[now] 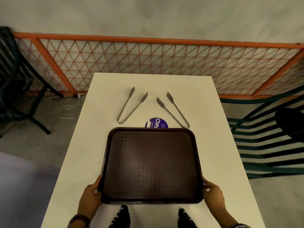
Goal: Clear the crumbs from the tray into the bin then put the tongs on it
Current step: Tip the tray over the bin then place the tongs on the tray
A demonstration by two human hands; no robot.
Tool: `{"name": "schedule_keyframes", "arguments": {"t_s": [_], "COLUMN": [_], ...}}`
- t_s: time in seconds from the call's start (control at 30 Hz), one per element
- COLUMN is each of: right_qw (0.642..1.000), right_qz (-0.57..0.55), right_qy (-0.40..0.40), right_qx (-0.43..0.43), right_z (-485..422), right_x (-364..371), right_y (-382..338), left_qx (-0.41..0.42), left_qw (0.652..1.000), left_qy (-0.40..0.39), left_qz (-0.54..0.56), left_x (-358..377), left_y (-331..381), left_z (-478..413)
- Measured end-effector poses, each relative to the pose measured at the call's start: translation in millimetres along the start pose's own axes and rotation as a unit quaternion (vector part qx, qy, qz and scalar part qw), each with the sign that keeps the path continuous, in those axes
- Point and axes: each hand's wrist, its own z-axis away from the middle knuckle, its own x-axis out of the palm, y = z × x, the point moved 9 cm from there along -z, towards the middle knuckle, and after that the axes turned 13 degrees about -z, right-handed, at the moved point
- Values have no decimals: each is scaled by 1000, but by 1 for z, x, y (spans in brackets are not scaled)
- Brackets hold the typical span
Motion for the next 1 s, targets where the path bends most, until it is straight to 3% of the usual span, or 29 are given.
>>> {"name": "schedule_keyframes", "arguments": {"t_s": [0.27,0.4,0.57,0.77,1.0], "right_qw": [1000,992,979,956,942], "right_qz": [17,111,170,208,277], "right_qy": [21,54,54,25,-8], "right_qx": [1,-10,-102,-205,-188], "right_z": [0,-4,-39,-101,-170], "right_x": [-1,-9,0,50,108], "right_y": [1,-9,-67,-175,-249], "left_qx": [1,-30,36,114,139], "left_qw": [1000,998,997,992,988], "left_qy": [7,33,55,12,8], "left_qz": [-24,-46,-37,-47,-65], "left_x": [-6,-23,-38,-21,-18], "left_y": [0,6,48,113,152], "left_z": [1,0,-16,-42,-74]}}
